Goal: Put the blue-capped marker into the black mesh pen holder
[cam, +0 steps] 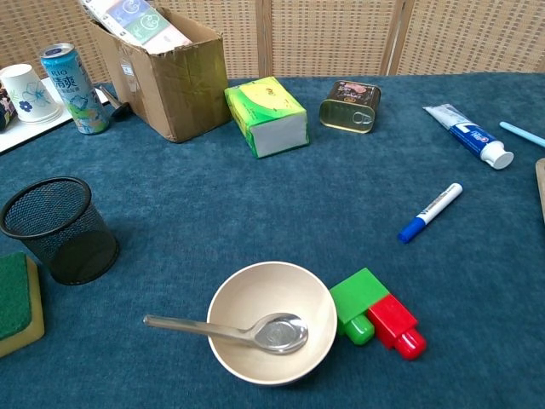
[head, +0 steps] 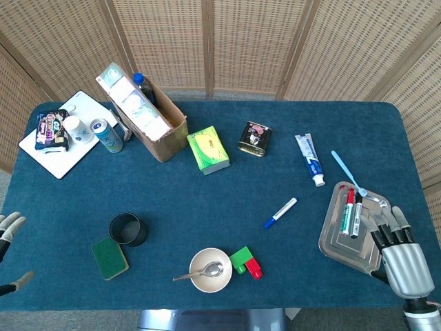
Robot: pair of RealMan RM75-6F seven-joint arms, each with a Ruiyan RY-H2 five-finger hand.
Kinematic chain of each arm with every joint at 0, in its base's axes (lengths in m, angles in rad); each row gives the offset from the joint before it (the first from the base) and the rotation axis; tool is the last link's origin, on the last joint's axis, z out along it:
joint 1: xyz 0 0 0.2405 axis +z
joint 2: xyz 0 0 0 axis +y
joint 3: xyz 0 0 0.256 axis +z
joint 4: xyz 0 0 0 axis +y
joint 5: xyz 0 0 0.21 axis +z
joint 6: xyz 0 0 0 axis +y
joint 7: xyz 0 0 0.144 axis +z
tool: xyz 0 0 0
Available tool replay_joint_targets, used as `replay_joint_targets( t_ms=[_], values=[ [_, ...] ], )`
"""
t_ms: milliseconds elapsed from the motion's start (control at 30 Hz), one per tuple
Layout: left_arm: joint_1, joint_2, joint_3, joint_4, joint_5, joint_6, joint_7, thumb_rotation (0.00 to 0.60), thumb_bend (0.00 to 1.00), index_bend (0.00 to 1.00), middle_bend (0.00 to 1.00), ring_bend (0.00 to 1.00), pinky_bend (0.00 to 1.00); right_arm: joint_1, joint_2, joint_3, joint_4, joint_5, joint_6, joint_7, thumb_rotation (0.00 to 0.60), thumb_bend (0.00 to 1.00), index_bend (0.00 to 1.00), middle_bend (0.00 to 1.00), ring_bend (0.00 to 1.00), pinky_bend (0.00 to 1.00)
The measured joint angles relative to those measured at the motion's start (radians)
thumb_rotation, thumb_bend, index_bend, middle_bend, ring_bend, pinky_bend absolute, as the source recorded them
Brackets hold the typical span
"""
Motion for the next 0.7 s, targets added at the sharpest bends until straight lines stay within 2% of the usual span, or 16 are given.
replay_joint_targets(
  t_ms=[267, 500, 700],
  values=[
    [-0.006, -0.006, -0.001, -0.004, -0.009, -0.024, 0.02, 0.6, 0.06, 0.05, 0.0, 0.0, 0.11, 0.075, -0.001, 0.011, -0.007, 0.003, -0.132, -0.068, 0.6, 0.1, 0.11, 0.0, 0.0, 0.05],
    [-0.013, -0.013, -0.005, -0.01, -0.025, -0.041, 0.041, 0.6, 0.06, 0.05, 0.0, 0.0, 0.11, 0.228, -0.022, 0.052, -0.007, 0.021, -0.335, -0.143, 0.6, 0.08, 0.13, 0.0, 0.0, 0.08],
    [-0.018, -0.013, -0.009, -0.011, -0.039, -0.053, 0.04, 0.6, 0.06, 0.05, 0.0, 0.0, 0.11, 0.338, -0.08, 0.075, 0.06, 0.044, -0.459, -0.157, 0.6, 0.08, 0.16, 0.0, 0.0, 0.09]
  ],
)
